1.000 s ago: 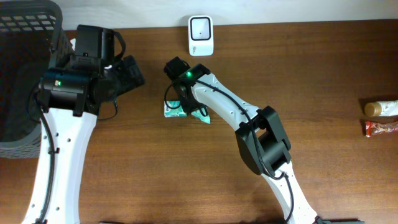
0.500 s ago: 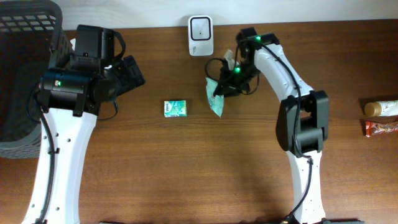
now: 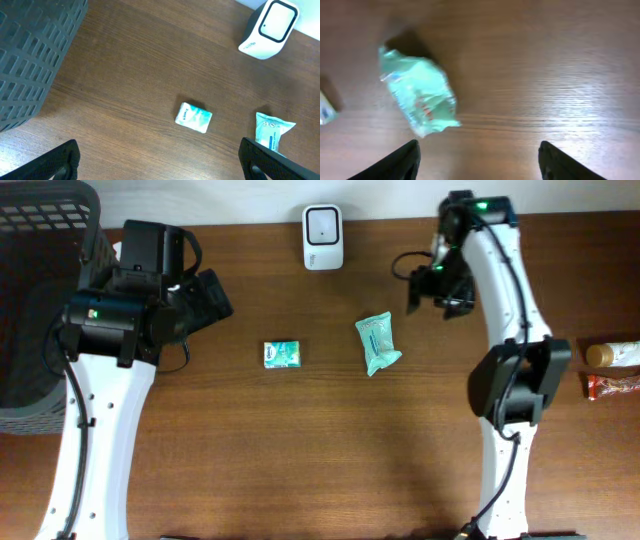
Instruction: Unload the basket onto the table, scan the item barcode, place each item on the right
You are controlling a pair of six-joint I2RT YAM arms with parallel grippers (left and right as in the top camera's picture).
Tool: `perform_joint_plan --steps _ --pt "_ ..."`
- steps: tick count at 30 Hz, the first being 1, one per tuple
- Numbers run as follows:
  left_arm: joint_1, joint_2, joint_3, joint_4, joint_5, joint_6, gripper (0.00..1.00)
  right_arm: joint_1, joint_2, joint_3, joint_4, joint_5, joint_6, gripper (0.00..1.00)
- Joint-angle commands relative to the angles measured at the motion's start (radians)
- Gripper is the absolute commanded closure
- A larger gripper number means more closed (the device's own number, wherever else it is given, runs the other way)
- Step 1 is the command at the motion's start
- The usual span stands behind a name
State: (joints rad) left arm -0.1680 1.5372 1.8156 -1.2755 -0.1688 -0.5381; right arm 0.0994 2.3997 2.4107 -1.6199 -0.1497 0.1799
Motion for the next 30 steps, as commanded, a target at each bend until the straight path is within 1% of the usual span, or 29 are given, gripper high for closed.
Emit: perform_joint_plan --steps 1,2,3,4,5,9,10,11,12,14,16,17,20,22,23,24,25,26,28,30 --pt "0.001 -0.003 0.002 0.001 -0.001 0.016 0.01 0.119 -0.008 -0.022 0.028 0.033 -0.019 0.24" --pt "0.001 -0.003 0.002 0.001 -0.001 0.016 0.01 0.159 -0.006 -0.051 0.061 0.052 -0.016 0.24" --pt "0.001 -0.003 0.002 0.001 -0.001 0.016 0.01 0.189 -0.005 -0.081 0.092 0.094 0.003 0.21" --pt "0.001 -0.003 0.002 0.001 -0.001 0.016 0.01 0.216 -0.005 -0.121 0.125 0.146 0.052 0.20" --pt "0.001 -0.003 0.002 0.001 -0.001 0.016 0.01 0.238 -0.005 -0.162 0.163 0.176 0.086 0.20" --pt "0.001 -0.003 0.002 0.001 -0.001 0.016 0.01 0.299 -0.005 -0.331 0.313 0.237 0.092 0.21" --pt "0.001 -0.003 0.002 0.001 -0.001 0.016 0.01 0.306 -0.005 -0.362 0.340 0.279 0.111 0.27" --pt "0.001 -0.003 0.002 0.001 -0.001 0.016 0.01 0.307 -0.005 -0.383 0.357 0.315 0.130 0.38" --pt "0.001 -0.003 0.002 0.001 -0.001 0.016 0.01 0.307 -0.005 -0.395 0.367 0.332 0.137 0.51" --pt "0.001 -0.003 0.002 0.001 -0.001 0.016 0.01 0.306 -0.005 -0.398 0.380 0.331 0.137 0.56" --pt "0.001 -0.003 0.002 0.001 -0.001 0.016 0.01 0.306 -0.005 -0.384 0.390 0.330 0.137 0.79" --pt "0.001 -0.003 0.002 0.001 -0.001 0.016 0.01 0.306 -0.005 -0.372 0.390 0.330 0.137 0.83" --pt "0.001 -0.003 0.002 0.001 -0.001 0.016 0.01 0.306 -0.005 -0.208 0.391 0.331 0.129 0.83" --pt "0.001 -0.003 0.002 0.001 -0.001 0.016 0.01 0.306 -0.005 -0.104 0.444 0.331 0.097 0.84" --pt "0.001 -0.003 0.002 0.001 -0.001 0.016 0.01 0.306 -0.005 -0.065 0.496 0.331 0.089 0.87" --pt "0.001 -0.003 0.002 0.001 -0.001 0.016 0.01 0.306 -0.006 -0.048 0.615 0.330 0.090 0.88" --pt "0.001 -0.003 0.002 0.001 -0.001 0.016 0.01 0.306 -0.005 -0.049 0.724 0.327 0.090 0.91" --pt "0.001 -0.003 0.002 0.001 -0.001 0.016 0.01 0.306 -0.002 -0.052 0.798 0.321 0.090 0.92" --pt "0.001 -0.003 0.002 0.001 -0.001 0.016 0.01 0.306 0.020 -0.055 1.024 0.279 0.091 0.92" --pt "0.001 -0.003 0.002 0.001 -0.001 0.016 0.01 0.307 0.059 -0.056 1.171 0.250 0.091 0.93"
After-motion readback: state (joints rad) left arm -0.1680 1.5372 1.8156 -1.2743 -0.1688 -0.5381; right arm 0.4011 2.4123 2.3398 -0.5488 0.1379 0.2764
